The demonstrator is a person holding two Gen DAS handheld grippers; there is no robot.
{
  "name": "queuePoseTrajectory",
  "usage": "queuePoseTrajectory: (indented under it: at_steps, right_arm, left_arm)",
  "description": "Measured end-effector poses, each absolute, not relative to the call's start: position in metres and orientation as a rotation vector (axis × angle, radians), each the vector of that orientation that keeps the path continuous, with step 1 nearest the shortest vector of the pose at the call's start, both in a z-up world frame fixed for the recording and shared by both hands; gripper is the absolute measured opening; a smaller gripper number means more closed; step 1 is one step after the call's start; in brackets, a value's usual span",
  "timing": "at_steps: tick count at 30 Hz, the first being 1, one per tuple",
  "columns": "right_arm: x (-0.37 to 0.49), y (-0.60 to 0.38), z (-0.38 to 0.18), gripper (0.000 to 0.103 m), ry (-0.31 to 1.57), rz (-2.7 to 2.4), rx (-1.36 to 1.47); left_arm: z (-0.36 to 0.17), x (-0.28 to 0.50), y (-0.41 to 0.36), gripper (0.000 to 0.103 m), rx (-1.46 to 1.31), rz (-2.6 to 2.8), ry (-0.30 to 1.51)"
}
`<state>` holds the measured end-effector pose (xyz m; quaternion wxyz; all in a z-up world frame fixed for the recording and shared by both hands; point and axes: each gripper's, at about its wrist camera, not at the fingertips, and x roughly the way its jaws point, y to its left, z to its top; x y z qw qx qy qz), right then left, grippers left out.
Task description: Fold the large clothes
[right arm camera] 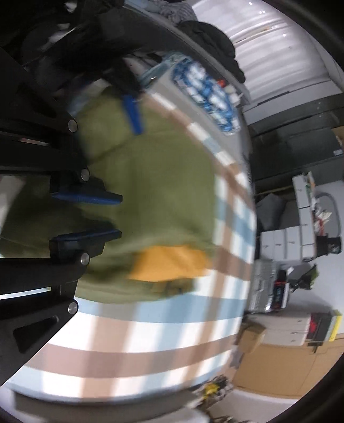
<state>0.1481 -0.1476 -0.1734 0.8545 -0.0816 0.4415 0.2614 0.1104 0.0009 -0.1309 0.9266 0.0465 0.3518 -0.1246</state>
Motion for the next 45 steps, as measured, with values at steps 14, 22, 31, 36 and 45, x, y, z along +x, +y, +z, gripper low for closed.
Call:
queuePoseTrajectory:
  at_steps: [14,22,31,36,45]
  right_arm:
    - [0.120,-0.191,-0.189,0.018,0.830,0.552,0.077]
    - [0.131,-0.181,-0.219,0.018,0.840,0.552,0.070]
    - [0.122,-0.212,-0.229,0.019,0.805,0.624,0.271]
    - [0.118,-0.211,-0.218,0.018,0.821,0.597,0.243]
    - [0.095,-0.188,-0.181,0.024,0.771,0.677,0.138]
  left_arm:
    - [-0.096,0.104,0.053,0.091,-0.089,-0.245,0.765]
    - [-0.050,0.150,0.030,0.091,0.056,-0.319,0.735]
    - [-0.126,0.262,-0.024,0.097,0.196,-0.421,1.116]
    - [-0.129,0.262,-0.033,0.102,0.241,-0.383,1.108]
    - [-0.069,0.161,0.011,0.092,0.169,-0.388,0.899]
